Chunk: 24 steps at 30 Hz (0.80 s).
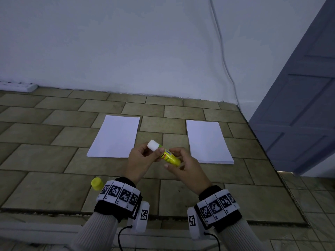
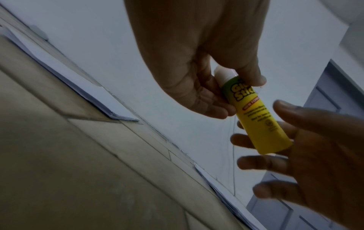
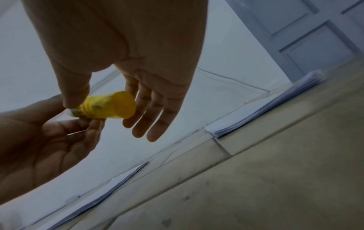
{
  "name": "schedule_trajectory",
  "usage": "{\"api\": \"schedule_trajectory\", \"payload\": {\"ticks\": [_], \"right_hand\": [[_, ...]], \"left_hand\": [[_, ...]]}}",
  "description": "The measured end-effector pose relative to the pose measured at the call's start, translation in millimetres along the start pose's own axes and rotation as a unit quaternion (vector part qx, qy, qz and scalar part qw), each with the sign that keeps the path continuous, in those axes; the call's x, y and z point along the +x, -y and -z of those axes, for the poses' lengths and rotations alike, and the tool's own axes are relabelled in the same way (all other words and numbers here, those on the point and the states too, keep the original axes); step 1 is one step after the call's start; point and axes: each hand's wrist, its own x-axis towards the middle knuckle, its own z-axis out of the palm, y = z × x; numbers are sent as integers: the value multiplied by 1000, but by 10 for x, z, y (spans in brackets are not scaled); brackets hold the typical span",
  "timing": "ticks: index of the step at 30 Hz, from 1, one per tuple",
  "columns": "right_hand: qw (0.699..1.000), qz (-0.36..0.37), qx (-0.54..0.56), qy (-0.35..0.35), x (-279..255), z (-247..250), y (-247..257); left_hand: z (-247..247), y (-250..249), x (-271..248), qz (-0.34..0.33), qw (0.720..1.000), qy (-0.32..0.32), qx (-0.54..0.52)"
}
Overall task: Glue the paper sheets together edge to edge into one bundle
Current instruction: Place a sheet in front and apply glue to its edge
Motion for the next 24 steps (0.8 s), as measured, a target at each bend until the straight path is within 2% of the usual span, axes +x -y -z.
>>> {"api": "schedule_trajectory", "payload": {"ticks": [4,7,10,11,12,14,16,18,19,21,24], "right_hand": [[998,36,-51,-31,19,-63,29],[998,36,-19,-42,11,-60,4],[997,3,45,-59,-11,-21,-34],[996,-5,61,-69,-15,6,-48],[994,-9,72,-77,-16,35,-61],[993,-13,83,-86,-18,95,-79],[993,-13,83,-87,-25,141,-84],[993,-14,80,-85,-38,169,-78],[993,-14,80,-85,-44,176,-74],[993,-15,86,-85,-56,185,-66],[993,-20,85,-79,-75,197,-61]], "left_hand": [[-43,40,7,-7,998,25,62],[-33,-57,21,6,996,56,72],[166,-159,175,-17,985,16,170],[281,-179,266,-28,971,-16,238],[413,-189,376,-33,944,-48,325],[689,-159,603,5,864,-72,499],[869,-94,783,94,769,-42,631],[949,-8,882,173,707,-1,685],[968,44,909,194,690,13,698],[995,138,933,213,674,29,707],[1025,230,925,210,681,47,699]]}}
